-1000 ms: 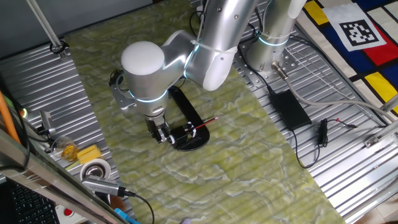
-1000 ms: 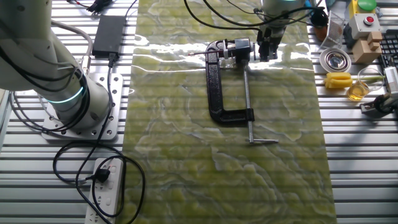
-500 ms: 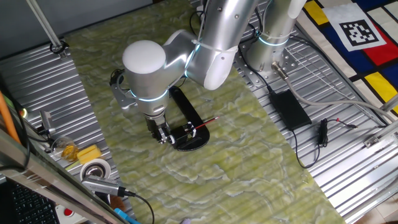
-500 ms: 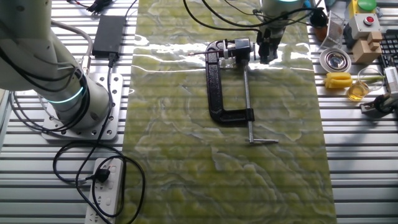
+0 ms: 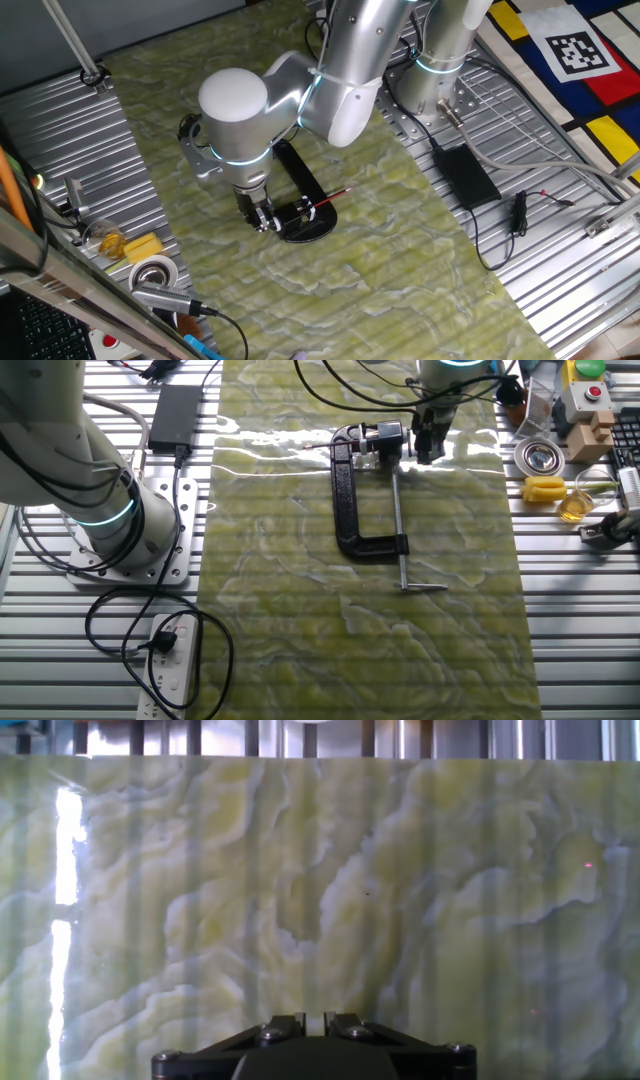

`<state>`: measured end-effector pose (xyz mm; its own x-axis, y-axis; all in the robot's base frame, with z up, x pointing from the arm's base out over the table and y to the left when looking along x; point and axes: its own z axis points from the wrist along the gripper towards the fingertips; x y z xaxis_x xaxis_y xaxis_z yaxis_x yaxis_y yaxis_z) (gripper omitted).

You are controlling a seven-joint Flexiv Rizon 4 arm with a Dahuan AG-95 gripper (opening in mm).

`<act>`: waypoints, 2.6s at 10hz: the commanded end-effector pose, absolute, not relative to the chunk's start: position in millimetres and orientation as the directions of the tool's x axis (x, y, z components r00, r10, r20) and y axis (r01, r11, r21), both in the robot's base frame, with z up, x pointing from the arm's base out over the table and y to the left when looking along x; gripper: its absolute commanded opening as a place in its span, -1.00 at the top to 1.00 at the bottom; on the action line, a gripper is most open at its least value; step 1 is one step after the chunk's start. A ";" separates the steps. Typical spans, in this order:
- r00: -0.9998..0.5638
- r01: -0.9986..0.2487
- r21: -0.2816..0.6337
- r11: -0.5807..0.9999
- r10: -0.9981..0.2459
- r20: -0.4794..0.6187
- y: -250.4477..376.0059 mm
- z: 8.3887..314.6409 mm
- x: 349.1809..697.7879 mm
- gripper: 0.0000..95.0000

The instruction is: Sharpen the pencil with a pencil sharpener

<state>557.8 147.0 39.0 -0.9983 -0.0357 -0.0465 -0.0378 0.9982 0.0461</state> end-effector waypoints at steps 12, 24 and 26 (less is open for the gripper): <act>-0.999 -0.029 0.063 0.998 -0.029 0.013 144.9 57.6 556.8 1.00; -0.998 0.021 0.067 0.998 0.017 0.060 147.9 93.6 550.0 1.00; -0.997 0.059 0.061 0.996 0.055 0.060 156.3 95.5 551.1 1.00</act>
<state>550.5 154.9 94.4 -0.9970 0.0492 0.0603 0.0528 0.9968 0.0597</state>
